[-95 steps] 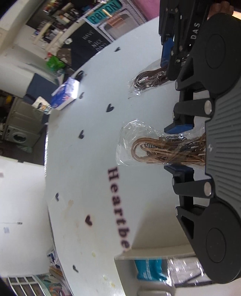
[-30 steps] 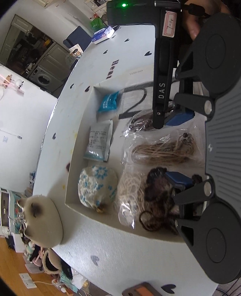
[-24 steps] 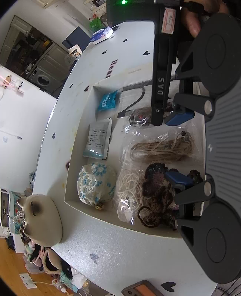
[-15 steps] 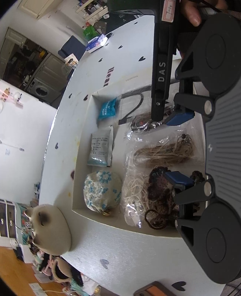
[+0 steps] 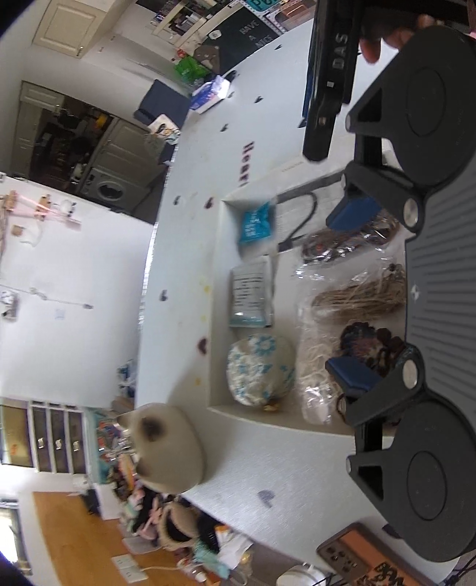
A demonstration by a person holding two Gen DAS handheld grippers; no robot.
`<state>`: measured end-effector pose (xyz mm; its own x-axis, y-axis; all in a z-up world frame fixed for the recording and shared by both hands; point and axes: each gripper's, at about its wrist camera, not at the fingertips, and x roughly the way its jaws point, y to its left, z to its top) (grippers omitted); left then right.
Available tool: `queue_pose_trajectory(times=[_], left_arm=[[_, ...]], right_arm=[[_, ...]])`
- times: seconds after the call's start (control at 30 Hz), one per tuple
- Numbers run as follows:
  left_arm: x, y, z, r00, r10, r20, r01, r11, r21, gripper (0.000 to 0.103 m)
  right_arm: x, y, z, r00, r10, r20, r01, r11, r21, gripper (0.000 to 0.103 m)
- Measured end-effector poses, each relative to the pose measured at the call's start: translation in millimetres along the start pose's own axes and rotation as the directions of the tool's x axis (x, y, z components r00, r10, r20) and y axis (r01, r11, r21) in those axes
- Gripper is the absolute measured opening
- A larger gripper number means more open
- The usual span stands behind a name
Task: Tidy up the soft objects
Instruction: 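Open both tools and withdraw them from the tray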
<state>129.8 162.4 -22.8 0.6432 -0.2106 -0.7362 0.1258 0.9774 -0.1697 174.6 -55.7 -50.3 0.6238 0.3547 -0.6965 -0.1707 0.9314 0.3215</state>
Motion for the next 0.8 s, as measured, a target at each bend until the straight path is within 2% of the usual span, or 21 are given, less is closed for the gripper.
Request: queue_pose_trajectory(times=[0.13, 0.5, 0.8], left_arm=[[-17.1, -9.6, -1.0, 0.998, 0.029, 0.056, -0.029, 1.0, 0.003, 0.09], [-58.4, -37.6, -28.5, 0.984, 0.094, 0.154, -0.096, 0.995, 0.006, 0.101], [-77.9, -54.2, -58.8, 0.979, 0.105, 0.175, -0.106, 0.994, -0.002, 0.103]], right_arm=[[-27.0, -1.5, 0.0, 0.997, -0.024, 0.075, 0.026, 0.999, -0.035, 0.083], [-90.7, -17.6, -23.6, 0.974, -0.098, 0.205, 0.117, 0.989, -0.085, 0.092], [-125.2, -29.6, -50.4, 0.962, -0.139, 0.233, 0.171, 0.978, -0.122, 0.098]])
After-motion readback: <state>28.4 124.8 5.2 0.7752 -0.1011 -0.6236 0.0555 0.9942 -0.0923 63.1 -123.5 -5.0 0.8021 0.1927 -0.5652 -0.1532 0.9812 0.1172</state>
